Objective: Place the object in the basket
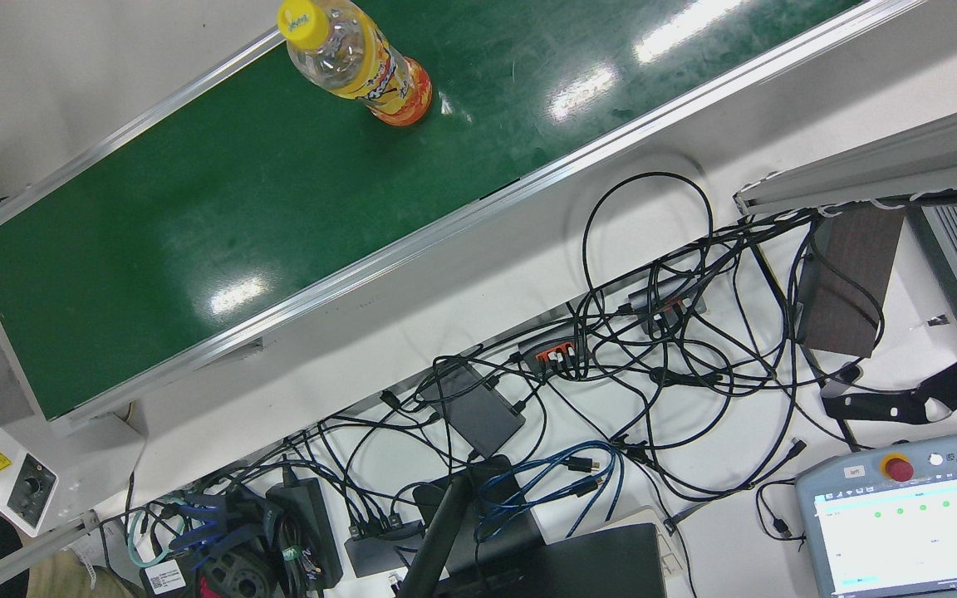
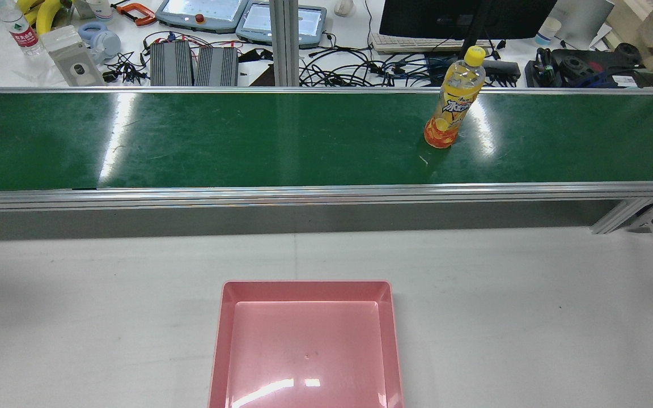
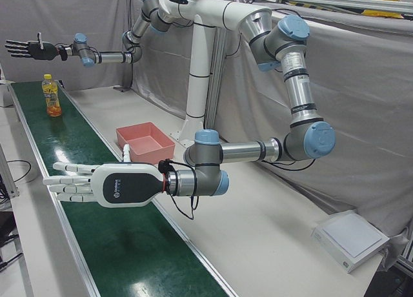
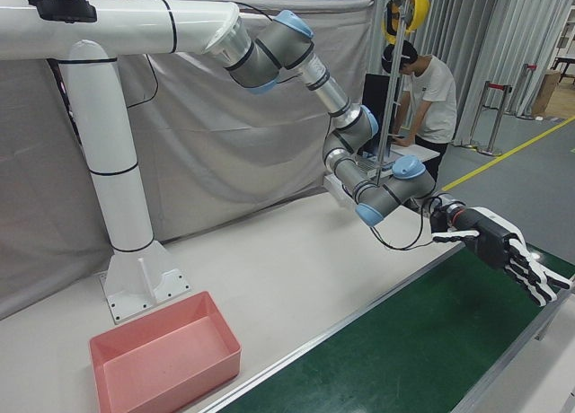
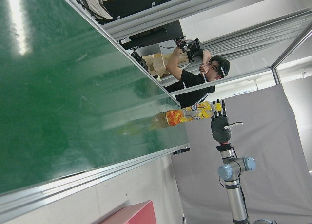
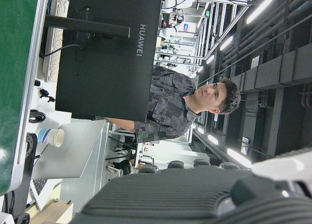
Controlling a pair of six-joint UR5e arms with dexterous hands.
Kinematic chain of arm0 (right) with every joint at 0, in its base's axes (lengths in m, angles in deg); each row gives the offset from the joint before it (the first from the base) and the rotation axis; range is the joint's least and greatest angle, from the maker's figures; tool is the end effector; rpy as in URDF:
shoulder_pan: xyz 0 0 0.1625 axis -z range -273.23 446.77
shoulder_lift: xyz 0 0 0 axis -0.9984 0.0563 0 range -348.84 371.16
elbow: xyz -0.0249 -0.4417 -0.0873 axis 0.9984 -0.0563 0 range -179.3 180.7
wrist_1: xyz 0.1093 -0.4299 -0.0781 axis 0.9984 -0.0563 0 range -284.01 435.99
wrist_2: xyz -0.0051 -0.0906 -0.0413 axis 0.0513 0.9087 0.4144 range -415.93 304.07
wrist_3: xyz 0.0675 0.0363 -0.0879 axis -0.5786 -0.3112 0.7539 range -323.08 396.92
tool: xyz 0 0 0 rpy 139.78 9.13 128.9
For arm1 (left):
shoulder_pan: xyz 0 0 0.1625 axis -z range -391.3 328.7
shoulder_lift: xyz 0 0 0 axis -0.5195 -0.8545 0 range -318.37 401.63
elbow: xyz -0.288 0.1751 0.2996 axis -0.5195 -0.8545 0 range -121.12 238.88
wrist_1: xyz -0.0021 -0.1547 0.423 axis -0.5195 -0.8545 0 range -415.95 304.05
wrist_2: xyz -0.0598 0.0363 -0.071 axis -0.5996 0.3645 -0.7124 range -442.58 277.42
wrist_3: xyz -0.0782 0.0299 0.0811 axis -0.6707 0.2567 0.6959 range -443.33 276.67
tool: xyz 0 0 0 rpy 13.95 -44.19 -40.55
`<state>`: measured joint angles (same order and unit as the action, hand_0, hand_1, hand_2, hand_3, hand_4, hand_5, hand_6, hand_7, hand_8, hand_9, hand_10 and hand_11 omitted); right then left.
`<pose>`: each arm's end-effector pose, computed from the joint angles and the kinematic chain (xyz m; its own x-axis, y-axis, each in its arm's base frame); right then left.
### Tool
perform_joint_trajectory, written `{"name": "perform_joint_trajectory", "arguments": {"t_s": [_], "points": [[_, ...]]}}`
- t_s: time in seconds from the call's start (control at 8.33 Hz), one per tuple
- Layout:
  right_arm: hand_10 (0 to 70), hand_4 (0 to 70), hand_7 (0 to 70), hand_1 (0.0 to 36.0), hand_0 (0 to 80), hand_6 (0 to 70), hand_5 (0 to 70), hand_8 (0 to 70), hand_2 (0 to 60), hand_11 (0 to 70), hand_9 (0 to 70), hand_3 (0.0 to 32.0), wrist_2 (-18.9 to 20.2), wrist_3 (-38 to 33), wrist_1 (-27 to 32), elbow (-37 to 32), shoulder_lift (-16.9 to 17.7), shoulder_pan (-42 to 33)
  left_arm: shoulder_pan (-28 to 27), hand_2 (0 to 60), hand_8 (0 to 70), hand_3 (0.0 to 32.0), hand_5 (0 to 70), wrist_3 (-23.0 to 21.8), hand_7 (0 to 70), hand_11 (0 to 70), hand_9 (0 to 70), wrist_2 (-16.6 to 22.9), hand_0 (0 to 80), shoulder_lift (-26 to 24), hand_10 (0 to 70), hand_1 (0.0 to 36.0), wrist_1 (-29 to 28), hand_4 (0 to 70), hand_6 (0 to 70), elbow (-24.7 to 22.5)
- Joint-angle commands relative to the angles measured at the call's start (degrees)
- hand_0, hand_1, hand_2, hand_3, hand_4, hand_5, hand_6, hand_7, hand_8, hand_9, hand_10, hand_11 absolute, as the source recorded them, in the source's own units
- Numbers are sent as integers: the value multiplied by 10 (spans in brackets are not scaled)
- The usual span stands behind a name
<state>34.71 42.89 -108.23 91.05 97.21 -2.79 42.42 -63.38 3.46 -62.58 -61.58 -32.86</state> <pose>0.1277 -0.5778 0.6796 -0.9944 0.0186 0.1040 -0.1040 0.0036 -0.9946 0.0519 -0.6820 0.5312 -0.9523 -0.0846 -0.2933 0.2358 0.4063 -0.8828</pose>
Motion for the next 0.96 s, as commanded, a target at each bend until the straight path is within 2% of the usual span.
{"name": "perform_joint_trajectory", "arguments": {"t_s": [0.0,0.72,0.84], "points": [[0,0,0,0,0,0,0,0,0,0,0,0,0,0,0,0,0,0,-1,0,51,0,88,0,0,108,95,0,521,-4,67,57,4,173,0,0],[0,0,0,0,0,0,0,0,0,0,0,0,1,0,0,0,0,0,-4,0,46,0,90,3,0,110,87,1,523,-13,68,56,14,175,0,2],[0,0,0,0,0,0,0,0,0,0,0,0,0,0,0,0,0,0,-36,0,45,0,87,3,0,114,86,1,523,-20,70,56,21,169,0,6]]}}
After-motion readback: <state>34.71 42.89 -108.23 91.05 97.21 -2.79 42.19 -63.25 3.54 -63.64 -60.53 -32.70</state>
